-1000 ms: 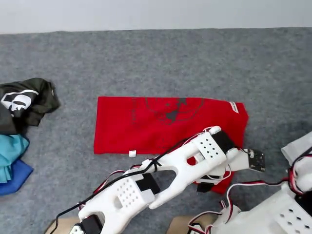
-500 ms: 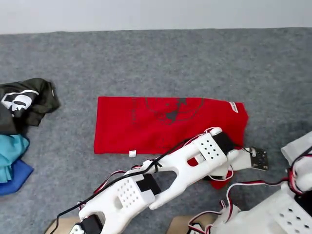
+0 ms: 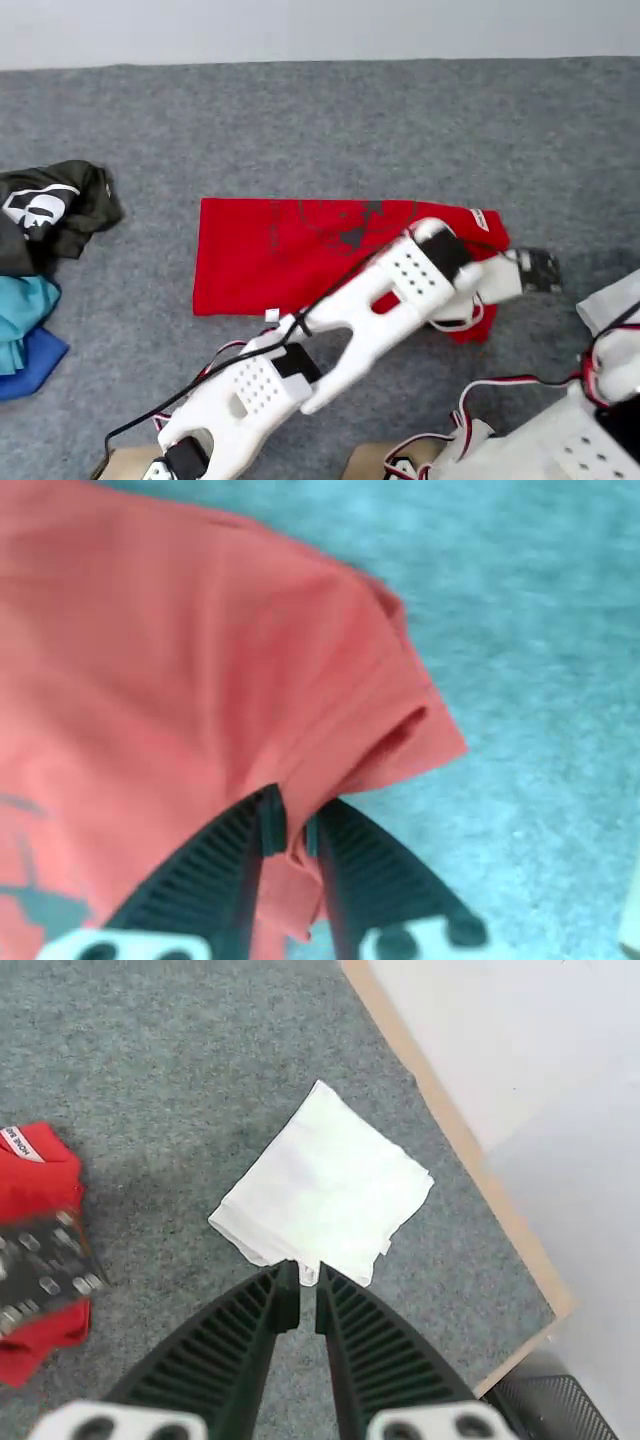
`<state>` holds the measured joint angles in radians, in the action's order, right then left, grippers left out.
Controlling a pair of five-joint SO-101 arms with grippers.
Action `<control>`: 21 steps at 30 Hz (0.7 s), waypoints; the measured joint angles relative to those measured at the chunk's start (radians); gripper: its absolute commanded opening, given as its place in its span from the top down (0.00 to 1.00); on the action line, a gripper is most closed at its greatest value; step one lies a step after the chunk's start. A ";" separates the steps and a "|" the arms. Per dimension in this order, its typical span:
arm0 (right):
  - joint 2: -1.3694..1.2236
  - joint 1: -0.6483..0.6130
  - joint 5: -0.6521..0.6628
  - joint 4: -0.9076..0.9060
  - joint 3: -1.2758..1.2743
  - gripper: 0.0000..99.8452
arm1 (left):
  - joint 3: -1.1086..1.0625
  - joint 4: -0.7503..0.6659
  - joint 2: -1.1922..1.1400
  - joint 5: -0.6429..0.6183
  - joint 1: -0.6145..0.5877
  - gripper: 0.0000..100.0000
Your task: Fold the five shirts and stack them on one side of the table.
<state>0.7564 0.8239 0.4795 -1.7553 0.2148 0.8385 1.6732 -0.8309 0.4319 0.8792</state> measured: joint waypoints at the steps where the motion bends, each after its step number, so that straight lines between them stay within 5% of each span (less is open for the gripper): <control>1: 0.006 0.000 0.000 0.000 0.000 0.96 | 0.005 0.000 0.000 0.002 -0.012 1.00; 21: 0.064 -0.003 0.002 0.000 -0.083 0.96 | 0.011 -0.140 -0.014 0.003 -0.146 0.99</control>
<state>0.8209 0.8209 0.4810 -1.7553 0.1320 0.8493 1.5336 -0.8447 0.4350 0.7334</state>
